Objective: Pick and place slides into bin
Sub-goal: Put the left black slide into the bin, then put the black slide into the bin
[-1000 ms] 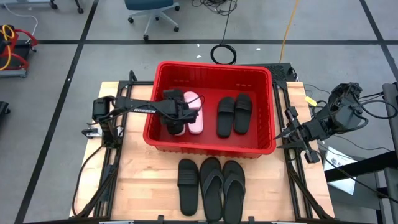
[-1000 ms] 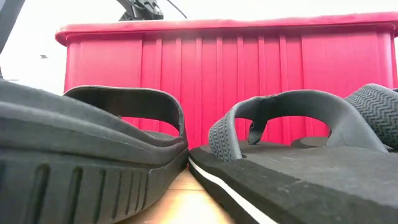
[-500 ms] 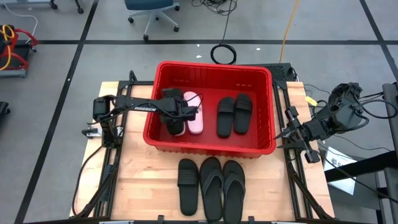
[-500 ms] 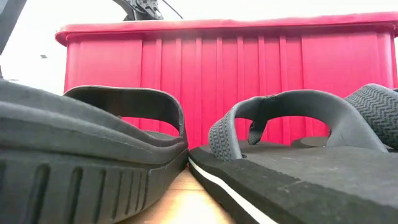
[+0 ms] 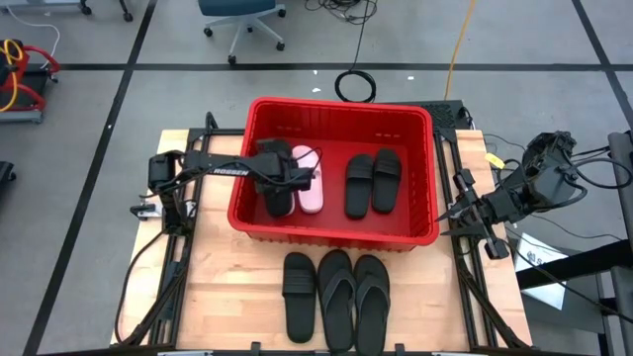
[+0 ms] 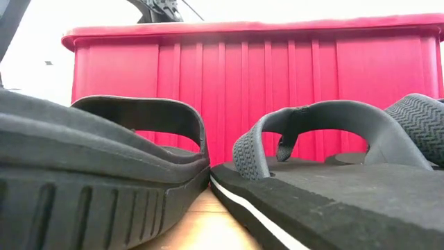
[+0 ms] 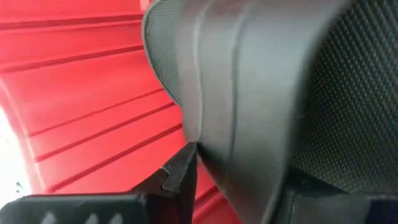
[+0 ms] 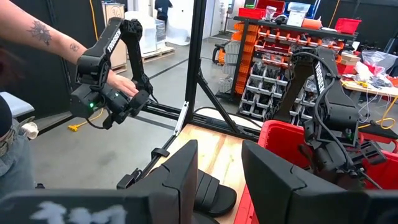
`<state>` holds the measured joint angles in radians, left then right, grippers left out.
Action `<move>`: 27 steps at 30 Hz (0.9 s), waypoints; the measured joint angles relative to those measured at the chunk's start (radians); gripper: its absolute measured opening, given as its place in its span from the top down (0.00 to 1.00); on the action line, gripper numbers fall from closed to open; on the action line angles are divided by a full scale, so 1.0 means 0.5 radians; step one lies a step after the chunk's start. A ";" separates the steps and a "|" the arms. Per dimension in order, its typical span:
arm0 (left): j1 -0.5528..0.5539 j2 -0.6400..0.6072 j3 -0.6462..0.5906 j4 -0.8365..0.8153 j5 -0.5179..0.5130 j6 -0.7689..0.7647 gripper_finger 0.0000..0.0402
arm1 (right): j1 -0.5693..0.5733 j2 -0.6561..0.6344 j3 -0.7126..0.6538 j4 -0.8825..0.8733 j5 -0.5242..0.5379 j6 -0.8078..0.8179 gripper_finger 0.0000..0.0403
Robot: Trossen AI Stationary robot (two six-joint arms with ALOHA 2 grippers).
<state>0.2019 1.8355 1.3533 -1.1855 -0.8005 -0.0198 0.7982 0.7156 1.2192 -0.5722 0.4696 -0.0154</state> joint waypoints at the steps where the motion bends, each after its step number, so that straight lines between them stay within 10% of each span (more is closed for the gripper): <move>1: -0.002 0.000 0.029 -0.031 0.001 -0.014 0.67 | 0.000 0.000 0.000 0.000 0.000 0.001 0.71; 27: -0.118 -0.001 0.502 -0.218 0.187 -0.207 0.67 | 0.000 0.000 0.000 0.000 0.000 0.004 0.71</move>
<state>0.1430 1.8351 1.6043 -1.2944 -0.7069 -0.1232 0.7984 0.7158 1.2190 -0.5720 0.4694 -0.0135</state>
